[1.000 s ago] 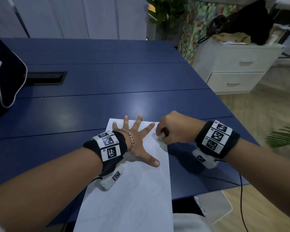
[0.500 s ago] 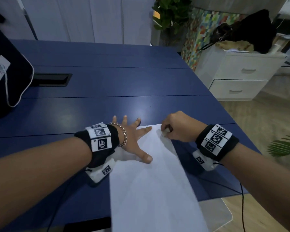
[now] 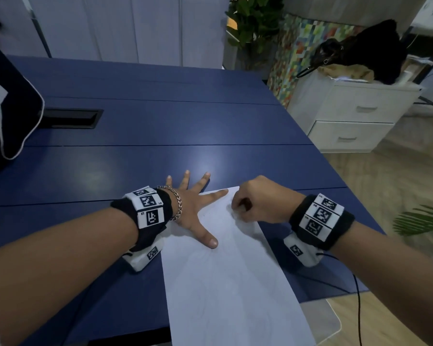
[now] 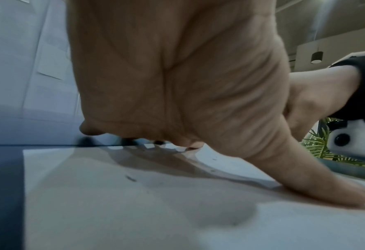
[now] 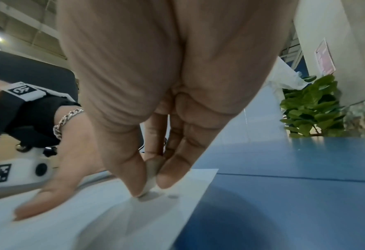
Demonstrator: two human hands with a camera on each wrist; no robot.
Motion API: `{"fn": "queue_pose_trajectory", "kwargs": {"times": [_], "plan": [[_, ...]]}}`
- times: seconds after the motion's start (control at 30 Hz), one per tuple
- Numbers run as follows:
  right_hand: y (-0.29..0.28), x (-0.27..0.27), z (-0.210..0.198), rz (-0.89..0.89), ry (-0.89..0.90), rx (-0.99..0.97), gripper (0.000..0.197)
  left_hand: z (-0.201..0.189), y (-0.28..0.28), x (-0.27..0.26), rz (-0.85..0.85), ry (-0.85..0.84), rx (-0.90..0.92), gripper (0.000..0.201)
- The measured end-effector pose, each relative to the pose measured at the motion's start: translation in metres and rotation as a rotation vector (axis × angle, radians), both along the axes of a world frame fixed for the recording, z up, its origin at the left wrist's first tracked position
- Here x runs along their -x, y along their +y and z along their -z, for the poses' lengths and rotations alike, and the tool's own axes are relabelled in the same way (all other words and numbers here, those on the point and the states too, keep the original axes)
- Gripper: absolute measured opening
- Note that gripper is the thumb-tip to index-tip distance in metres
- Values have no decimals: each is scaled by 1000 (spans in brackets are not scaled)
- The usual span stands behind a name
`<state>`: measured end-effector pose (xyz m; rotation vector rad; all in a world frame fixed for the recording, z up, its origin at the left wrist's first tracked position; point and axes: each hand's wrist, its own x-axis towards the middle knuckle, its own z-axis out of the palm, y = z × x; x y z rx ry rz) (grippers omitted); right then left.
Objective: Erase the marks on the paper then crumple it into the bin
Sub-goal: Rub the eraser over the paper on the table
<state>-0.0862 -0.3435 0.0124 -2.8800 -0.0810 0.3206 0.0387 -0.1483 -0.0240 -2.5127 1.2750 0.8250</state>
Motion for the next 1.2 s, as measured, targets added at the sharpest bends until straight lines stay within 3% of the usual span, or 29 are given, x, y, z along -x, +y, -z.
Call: {"fn": "queue_pose_trajectory", "kwargs": {"times": [0.13,0.3,0.47,0.6,0.77,0.93,1.2], "plan": [[-14,-8,0,103,-107,10,11,-2,-2,-1,3,12,-20,144],[1,-6,-8,-40,65,27,23,-3,-2,1,-6,6,-28,143],[5,-17,2,83,-107,11,18,-7,-4,3,-2,8,-41,139],[9,-10,-4,-19,52,-10,22,-8,-2,3,-6,1,-53,141],[-12,-11,-2,106,-98,24,9,-6,-4,2,-3,1,-59,144],[-11,-1,-10,37,83,-7,19,-8,-4,2,-4,-3,-74,144],[-11,7,-6,101,-121,-80,14,-5,-2,3,7,-12,-42,142]]}}
